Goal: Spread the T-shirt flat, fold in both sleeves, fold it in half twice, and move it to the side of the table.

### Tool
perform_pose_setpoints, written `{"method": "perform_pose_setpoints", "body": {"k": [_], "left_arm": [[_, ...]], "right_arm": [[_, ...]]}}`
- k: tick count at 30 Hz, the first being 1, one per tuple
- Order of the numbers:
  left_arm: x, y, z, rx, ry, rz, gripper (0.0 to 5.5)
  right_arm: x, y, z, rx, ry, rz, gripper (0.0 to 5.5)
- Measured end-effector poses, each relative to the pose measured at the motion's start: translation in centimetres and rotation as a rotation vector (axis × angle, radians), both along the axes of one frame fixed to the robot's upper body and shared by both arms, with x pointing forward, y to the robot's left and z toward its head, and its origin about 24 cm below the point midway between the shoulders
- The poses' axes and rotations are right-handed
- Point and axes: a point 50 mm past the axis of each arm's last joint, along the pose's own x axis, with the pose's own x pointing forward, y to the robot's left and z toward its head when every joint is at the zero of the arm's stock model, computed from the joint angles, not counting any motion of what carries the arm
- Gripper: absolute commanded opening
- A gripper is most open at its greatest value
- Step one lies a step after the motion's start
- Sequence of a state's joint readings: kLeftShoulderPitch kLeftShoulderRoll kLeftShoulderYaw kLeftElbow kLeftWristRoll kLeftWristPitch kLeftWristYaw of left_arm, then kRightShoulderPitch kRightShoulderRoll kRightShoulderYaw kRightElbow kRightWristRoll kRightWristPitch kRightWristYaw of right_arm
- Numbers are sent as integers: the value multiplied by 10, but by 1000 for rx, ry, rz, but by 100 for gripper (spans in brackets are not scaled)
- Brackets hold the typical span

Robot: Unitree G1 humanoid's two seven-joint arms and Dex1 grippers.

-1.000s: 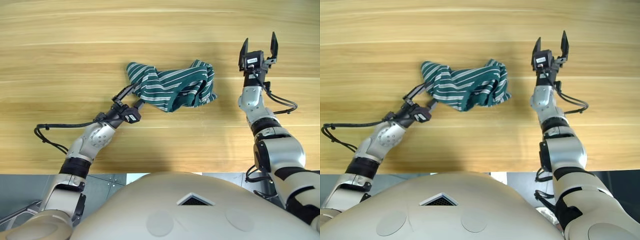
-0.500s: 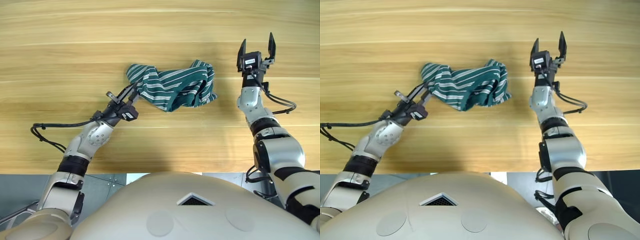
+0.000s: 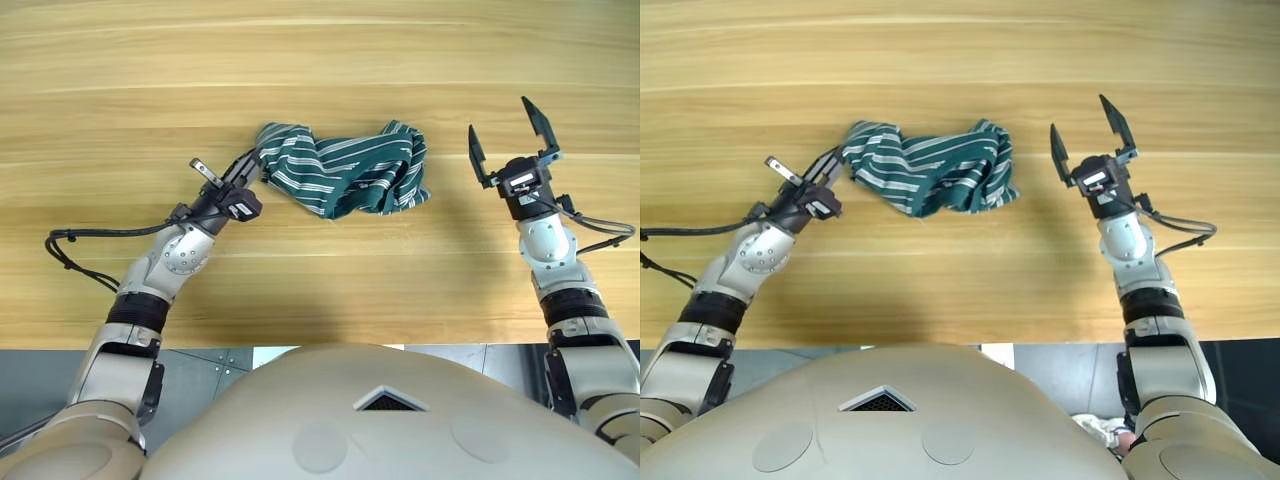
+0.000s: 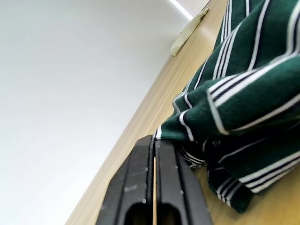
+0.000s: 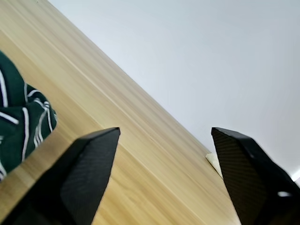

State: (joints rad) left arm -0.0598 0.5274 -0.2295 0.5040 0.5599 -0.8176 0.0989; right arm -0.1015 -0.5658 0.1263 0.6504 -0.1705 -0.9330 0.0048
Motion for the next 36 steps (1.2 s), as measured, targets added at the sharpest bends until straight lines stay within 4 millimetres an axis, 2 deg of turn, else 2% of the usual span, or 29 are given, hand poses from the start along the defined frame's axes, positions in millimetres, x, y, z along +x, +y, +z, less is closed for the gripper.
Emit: {"method": "perform_pose_setpoints", "body": {"k": [2,5,9,12,15,18,20,25,27,30,36], "left_arm": [[1,7,2,-20,-12,40,2],[8,25,16,-104,-83,149,2],[13,28,26,-211,-134,180,2],[13,26,35,-359,-176,191,2],[14,22,37,-410,-186,173,2],[17,19,44,-478,-206,156,2],[21,15,52,-567,-230,142,2],[30,-5,80,-669,-290,-16,2],[30,-4,88,-694,-319,-27,2],[31,10,101,-744,-368,7,2],[31,11,105,-730,-370,-12,2]], "right_arm": [[-11,5,-10,-33,77,60,358],[-37,14,-31,-75,219,148,358],[-58,39,-29,-85,259,316,358],[-64,50,-25,-87,272,386,358],[-65,61,-25,-78,282,432,358],[-66,87,-23,-33,263,519,358],[-59,98,-23,-22,252,537,358],[-40,114,-33,-55,248,503,358],[-37,120,-36,-42,243,487,358],[-34,125,-40,-32,232,471,358],[-26,133,-41,-22,210,464,358]]}}
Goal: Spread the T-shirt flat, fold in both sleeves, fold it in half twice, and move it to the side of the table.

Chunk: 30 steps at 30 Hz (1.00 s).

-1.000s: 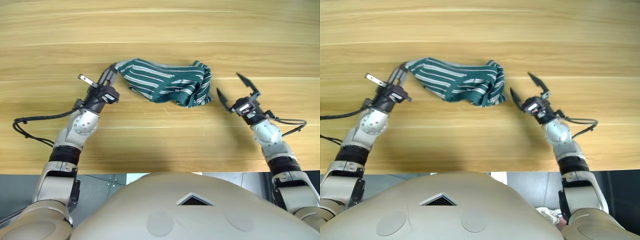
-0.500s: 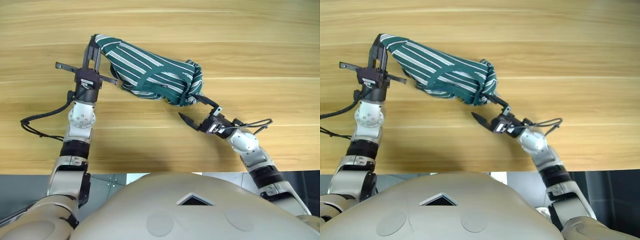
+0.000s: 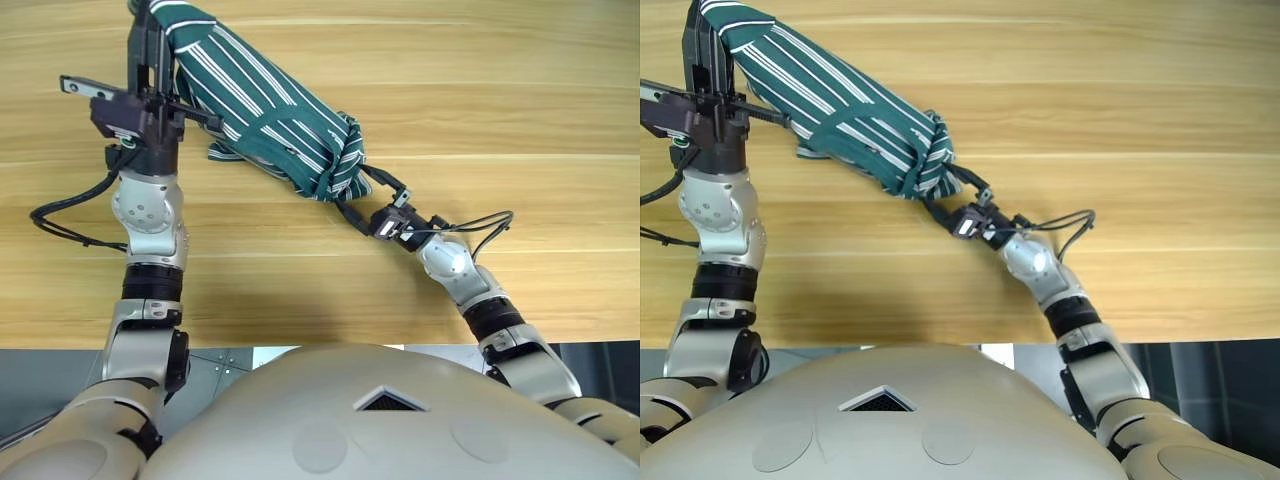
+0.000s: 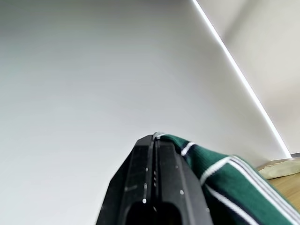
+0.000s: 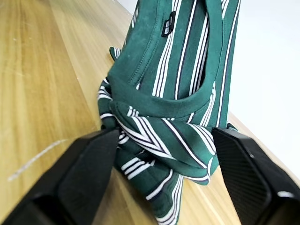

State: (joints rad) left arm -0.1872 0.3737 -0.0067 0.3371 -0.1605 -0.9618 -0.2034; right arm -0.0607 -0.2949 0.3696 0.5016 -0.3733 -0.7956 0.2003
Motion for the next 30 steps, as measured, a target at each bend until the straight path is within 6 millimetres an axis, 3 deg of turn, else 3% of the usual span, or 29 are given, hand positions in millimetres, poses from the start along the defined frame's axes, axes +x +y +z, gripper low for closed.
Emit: {"method": "perform_pose_setpoints", "body": {"k": [5,9,12,17,20,22,25,27,30], "left_arm": [[3,11,4,-2,-5,40,2],[-2,15,-2,-20,19,44,2],[-11,18,-12,-44,55,43,2],[-15,18,-10,-93,47,7,2],[-13,16,-11,-95,58,-12,2],[-10,18,-19,-101,94,7,2],[-10,26,-23,-108,110,48,2],[-10,28,-21,-110,99,55,2],[-7,28,-15,-104,69,48,2]], "right_arm": [[2,-7,7,88,-8,-29,358],[27,-14,9,154,-24,-213,358],[47,-11,14,178,-44,-260,358],[72,-13,18,154,-60,-317,358],[64,-3,25,189,-88,-191,358],[40,4,35,256,-133,-31,358],[20,-10,45,246,-156,48,358],[20,-12,46,211,-143,55,358],[27,4,36,139,-92,64,358]]}}
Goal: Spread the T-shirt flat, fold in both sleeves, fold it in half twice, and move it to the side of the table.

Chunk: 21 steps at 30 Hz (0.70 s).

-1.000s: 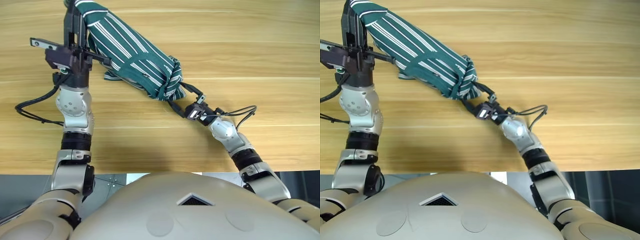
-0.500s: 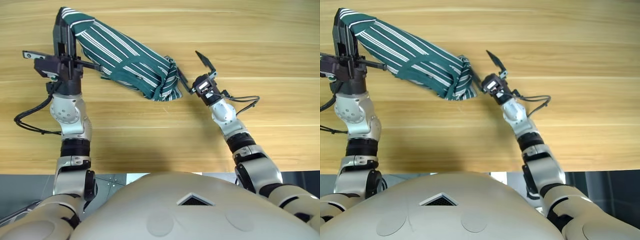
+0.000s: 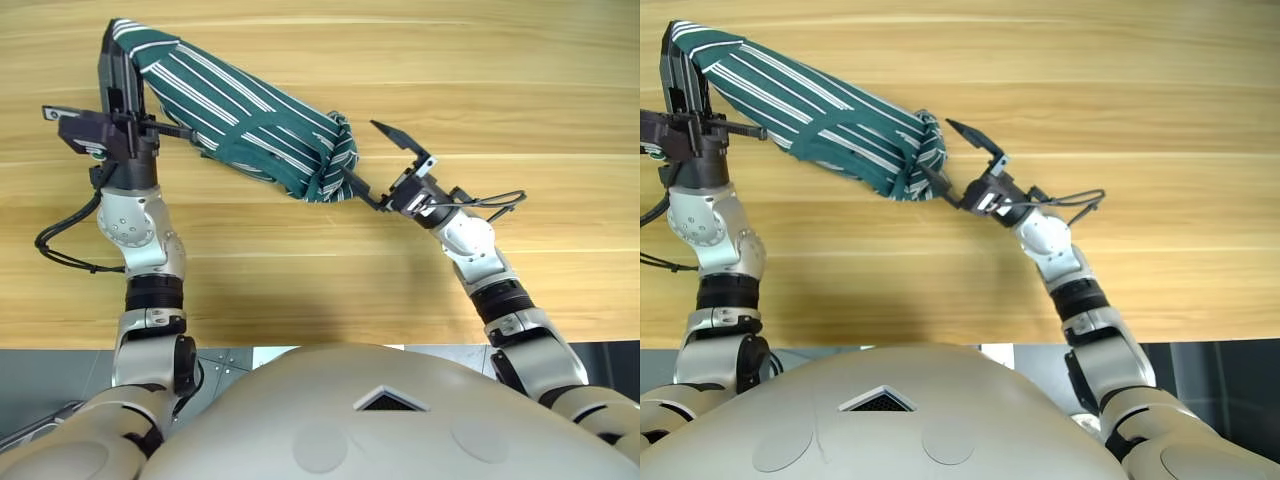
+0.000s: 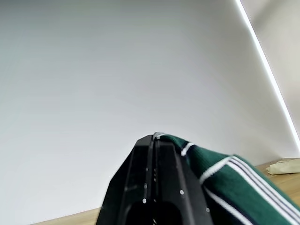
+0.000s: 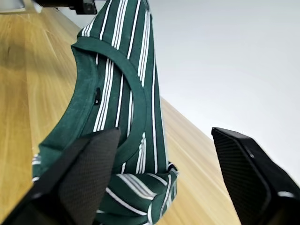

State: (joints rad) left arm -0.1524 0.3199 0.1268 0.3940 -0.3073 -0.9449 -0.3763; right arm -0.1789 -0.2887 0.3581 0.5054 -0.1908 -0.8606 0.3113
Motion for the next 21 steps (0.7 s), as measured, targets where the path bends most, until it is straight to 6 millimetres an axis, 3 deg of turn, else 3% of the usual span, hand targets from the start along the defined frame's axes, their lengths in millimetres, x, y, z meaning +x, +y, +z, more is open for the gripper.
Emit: {"method": "perform_pose_setpoints", "body": {"k": [5,10,15,19,21], "left_arm": [[-1,-8,3,-9,-33,-29,2],[0,-19,0,-28,-40,-62,2],[-2,-11,3,-40,-65,-9,2],[-2,2,2,-55,-68,65,2],[-2,3,-1,-52,-59,75,2]], "right_arm": [[35,5,-29,-193,112,-162,358],[55,9,-35,-244,129,-269,358],[56,-1,-37,-205,125,-347,358],[32,-29,-39,-67,120,-372,358],[30,-32,-34,-17,112,-387,358]]}}
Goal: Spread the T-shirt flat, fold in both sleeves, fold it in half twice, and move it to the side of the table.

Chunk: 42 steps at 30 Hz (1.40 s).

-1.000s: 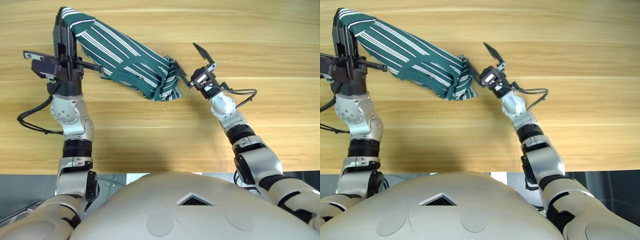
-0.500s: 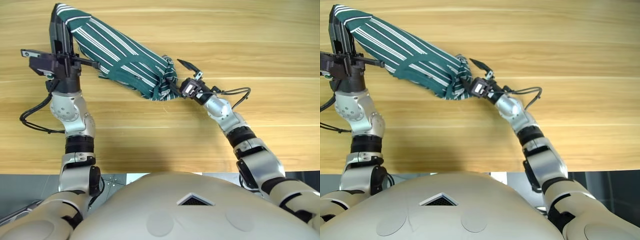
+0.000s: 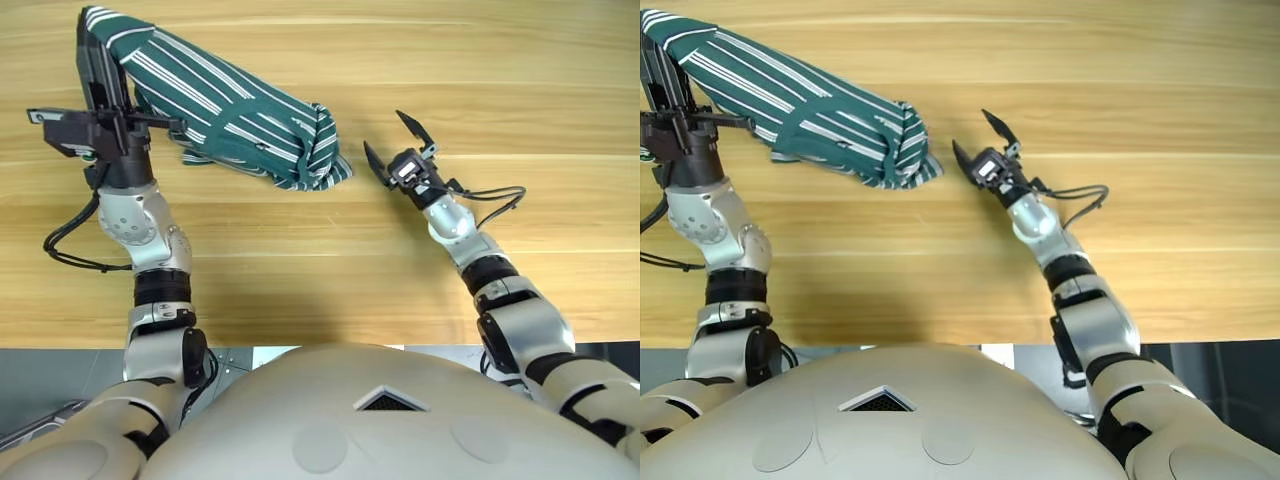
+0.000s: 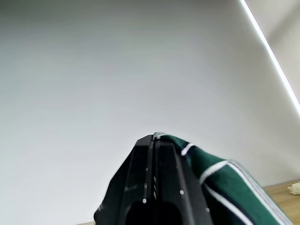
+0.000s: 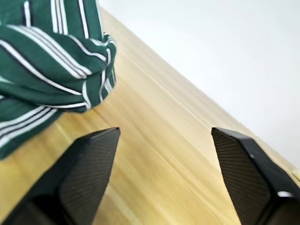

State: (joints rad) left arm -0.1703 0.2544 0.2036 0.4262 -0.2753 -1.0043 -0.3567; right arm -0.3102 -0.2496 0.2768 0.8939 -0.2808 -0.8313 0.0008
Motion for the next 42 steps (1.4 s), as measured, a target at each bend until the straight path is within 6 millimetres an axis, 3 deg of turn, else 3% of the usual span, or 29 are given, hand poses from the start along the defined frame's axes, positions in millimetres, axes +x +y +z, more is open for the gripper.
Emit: {"method": "perform_pose_setpoints", "body": {"k": [4,6,8,10,13,27,34,39,42], "left_arm": [[-3,6,-3,-17,4,35,2],[-4,8,-7,-34,20,38,2],[-4,8,-8,-42,23,36,2],[-2,5,-9,-45,23,23,2],[5,-3,-2,-40,-2,-16,2],[41,-36,42,14,-109,-162,2],[43,-36,46,-2,-107,-183,2],[34,-42,25,49,-28,-253,2],[26,-43,5,79,52,-287,2]], "right_arm": [[4,-14,8,52,-15,-113,358],[1,-12,15,75,-40,-81,358],[-11,4,16,5,-56,64,358],[-38,34,2,-160,-41,304,358],[-46,48,0,-244,-74,362,358],[-8,98,-4,-287,-173,245,358],[1,106,-4,-222,-153,162,358],[16,100,-1,-93,-68,27,358],[33,99,14,-41,-76,-34,358]]}}
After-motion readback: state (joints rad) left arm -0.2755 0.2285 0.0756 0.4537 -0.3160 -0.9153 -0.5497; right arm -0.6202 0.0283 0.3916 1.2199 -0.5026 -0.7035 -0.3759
